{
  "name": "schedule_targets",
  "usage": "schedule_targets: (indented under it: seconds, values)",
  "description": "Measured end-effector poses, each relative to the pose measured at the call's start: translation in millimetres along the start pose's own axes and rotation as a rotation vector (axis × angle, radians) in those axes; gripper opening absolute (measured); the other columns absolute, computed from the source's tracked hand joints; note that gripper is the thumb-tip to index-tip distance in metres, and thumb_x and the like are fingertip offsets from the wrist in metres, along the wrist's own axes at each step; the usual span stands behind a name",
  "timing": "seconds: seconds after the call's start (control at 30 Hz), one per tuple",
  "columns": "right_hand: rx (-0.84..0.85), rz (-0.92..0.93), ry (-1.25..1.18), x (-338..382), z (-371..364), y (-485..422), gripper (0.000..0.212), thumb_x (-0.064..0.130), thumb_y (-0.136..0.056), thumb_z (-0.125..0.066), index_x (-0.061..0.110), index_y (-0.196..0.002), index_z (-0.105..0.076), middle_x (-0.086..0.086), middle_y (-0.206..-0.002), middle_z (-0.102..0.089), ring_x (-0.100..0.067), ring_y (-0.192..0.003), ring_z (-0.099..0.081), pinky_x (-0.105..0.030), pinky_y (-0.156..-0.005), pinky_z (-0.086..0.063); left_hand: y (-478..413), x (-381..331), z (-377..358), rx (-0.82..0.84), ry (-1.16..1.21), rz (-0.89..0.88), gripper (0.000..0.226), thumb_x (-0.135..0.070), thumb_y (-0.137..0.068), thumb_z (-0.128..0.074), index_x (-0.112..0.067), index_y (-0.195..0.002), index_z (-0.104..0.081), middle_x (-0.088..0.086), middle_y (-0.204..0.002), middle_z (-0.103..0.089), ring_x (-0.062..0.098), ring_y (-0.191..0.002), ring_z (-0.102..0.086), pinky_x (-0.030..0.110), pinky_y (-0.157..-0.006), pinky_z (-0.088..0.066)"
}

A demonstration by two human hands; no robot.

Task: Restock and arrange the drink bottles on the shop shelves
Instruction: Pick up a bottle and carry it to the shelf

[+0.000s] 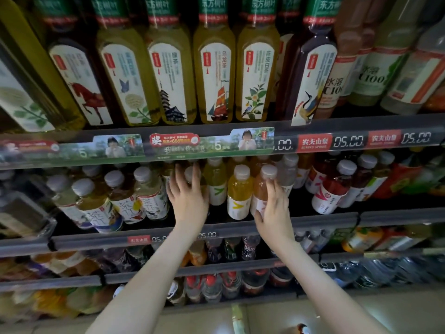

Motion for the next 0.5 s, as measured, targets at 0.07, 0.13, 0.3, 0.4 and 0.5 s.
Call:
schedule_targets:
  seconds: [0.07,0.13,0.3,0.4,0.5]
  values:
    - [0.005,0.038,-0.012,7.3,-2.6,4.2,0.097,0.006,-0.081,-0.068,0.031,-0.146,-0.001,-0.021,-0.150,-0.025,-0.041,-0.137,-0.028,-0.051,-0.113,-0.028,-6.8,10.8,-5.2,0.199,0.109,0.070,0.068,-0.034,-0.095,-0.050,-0.014,-0.151,-0.018,0.025,-0.144,-0.031,0.047,-0.121,-0.042,0.051,-0.092,-0.043]
    - [0.033,0.044,0.005,9.5,-6.7,6.6,0.094,0.007,-0.079,-0.069,0.027,-0.146,-0.006,-0.021,-0.147,-0.029,-0.041,-0.134,-0.031,-0.053,-0.110,-0.032,-11.5,12.8,-4.2,0.230,0.184,0.027,0.069,-0.031,-0.095,-0.053,-0.012,-0.150,-0.017,0.022,-0.145,-0.030,0.046,-0.112,-0.051,0.045,-0.082,-0.047]
    - [0.128,-0.022,0.127,7.7,-13.1,4.6,0.083,0.015,-0.087,-0.063,0.022,-0.152,-0.013,-0.020,-0.152,-0.018,-0.040,-0.141,-0.017,-0.050,-0.114,-0.026,-19.9,25.1,-3.5,0.280,0.293,-0.062,0.069,-0.024,-0.093,-0.058,-0.010,-0.149,-0.020,0.019,-0.149,-0.030,0.043,-0.111,-0.055,0.040,-0.081,-0.047]
    - [0.101,-0.013,0.237,13.3,-7.8,0.8,0.086,0.014,-0.079,-0.072,0.020,-0.150,-0.022,-0.020,-0.145,-0.030,-0.043,-0.133,-0.032,-0.053,-0.107,-0.036,-22.4,26.8,-2.4,0.323,0.342,-0.061,0.069,-0.021,-0.094,-0.058,-0.013,-0.150,-0.018,0.020,-0.150,-0.028,0.043,-0.114,-0.053,0.039,-0.082,-0.047]
    - [-0.018,0.052,0.292,22.5,-0.8,-5.7,0.090,0.012,-0.062,-0.084,0.013,-0.138,-0.037,-0.020,-0.127,-0.042,-0.045,-0.111,-0.051,-0.058,-0.088,-0.048,-10.9,16.4,2.2,0.315,0.213,-0.008,0.066,-0.022,-0.096,-0.051,-0.016,-0.151,-0.014,0.023,-0.152,-0.020,0.045,-0.129,-0.038,0.045,-0.091,-0.046]
Point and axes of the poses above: each hand's wrist, its own y-axis away from the middle knuckle, its own z-axis out of the back of the hand, x = y × z, the point moved 4 cm from there along -y, towards the middle knuckle
